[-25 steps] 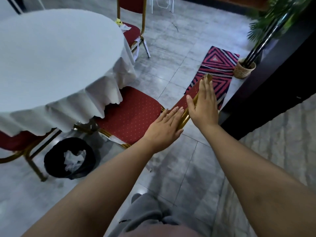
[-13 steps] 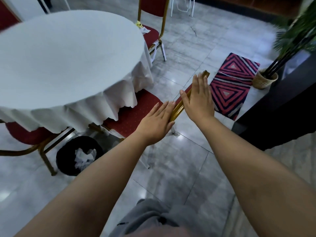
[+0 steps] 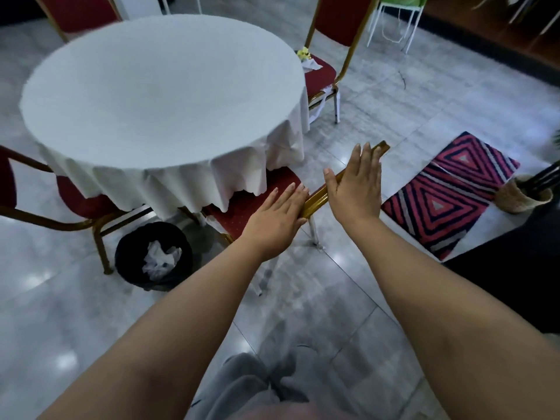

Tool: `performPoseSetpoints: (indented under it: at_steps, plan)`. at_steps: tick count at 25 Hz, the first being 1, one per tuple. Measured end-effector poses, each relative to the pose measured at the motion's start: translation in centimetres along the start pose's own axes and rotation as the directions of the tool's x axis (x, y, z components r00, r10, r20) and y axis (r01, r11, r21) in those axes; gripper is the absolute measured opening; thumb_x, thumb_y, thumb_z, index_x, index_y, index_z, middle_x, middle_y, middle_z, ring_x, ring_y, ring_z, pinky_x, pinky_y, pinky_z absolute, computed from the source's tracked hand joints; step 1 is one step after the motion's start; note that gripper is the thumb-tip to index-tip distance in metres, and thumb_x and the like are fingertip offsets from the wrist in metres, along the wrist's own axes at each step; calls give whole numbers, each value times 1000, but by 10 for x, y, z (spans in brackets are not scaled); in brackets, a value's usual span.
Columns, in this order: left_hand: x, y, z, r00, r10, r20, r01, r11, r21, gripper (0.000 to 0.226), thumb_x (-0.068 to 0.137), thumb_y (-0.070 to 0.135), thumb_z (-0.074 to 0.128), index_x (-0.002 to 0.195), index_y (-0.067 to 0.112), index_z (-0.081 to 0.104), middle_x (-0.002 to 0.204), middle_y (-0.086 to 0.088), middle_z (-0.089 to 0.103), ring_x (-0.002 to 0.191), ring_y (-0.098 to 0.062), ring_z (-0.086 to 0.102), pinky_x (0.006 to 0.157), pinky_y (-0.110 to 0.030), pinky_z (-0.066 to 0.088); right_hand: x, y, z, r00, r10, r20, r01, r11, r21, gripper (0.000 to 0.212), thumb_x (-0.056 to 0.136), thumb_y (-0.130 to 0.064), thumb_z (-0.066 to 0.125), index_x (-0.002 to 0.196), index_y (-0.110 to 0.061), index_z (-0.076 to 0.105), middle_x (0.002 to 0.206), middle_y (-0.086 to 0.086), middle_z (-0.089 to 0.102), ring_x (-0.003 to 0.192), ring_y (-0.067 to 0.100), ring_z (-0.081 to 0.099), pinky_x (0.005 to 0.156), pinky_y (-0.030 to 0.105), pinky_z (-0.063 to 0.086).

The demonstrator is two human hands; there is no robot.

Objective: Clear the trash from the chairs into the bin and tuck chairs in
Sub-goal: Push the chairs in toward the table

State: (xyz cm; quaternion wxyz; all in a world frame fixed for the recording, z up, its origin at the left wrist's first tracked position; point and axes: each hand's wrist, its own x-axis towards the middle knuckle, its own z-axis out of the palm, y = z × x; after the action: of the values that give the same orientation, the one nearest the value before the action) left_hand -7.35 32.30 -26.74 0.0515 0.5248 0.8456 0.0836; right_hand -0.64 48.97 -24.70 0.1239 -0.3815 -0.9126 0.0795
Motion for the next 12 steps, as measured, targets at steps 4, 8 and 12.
performPoseSetpoints:
  at_steps: [4, 8, 12]
  plan:
    - [11, 10, -2, 998, -65, -5, 65, 996, 56, 60, 106, 41, 18, 155, 16, -5, 163, 2, -2, 149, -10, -10, 115, -29, -17, 14, 5, 1, 1000, -19, 13, 19, 1000, -21, 85, 98, -60, 25, 155, 0, 3, 165, 18, -1, 152, 31, -8, 124, 40, -2]
    - [24, 22, -1, 991, -135, -16, 136, 987, 80, 59, 106, 38, 18, 156, 15, -2, 163, 0, 0, 149, -12, -8, 115, -30, -15, 31, 11, 1, 998, -37, 43, 38, 999, -18, 86, 98, -61, 23, 155, 0, 2, 165, 18, -3, 152, 32, -8, 124, 41, -1]
    - [23, 31, 3, 974, -225, -11, 225, 973, 56, 59, 105, 39, 17, 156, 15, -1, 163, 0, 3, 150, -13, -6, 119, -32, -10, 33, 15, 4, 998, -50, 33, 51, 999, -19, 85, 99, -60, 23, 156, 0, 4, 165, 18, -1, 152, 34, -7, 124, 43, 0]
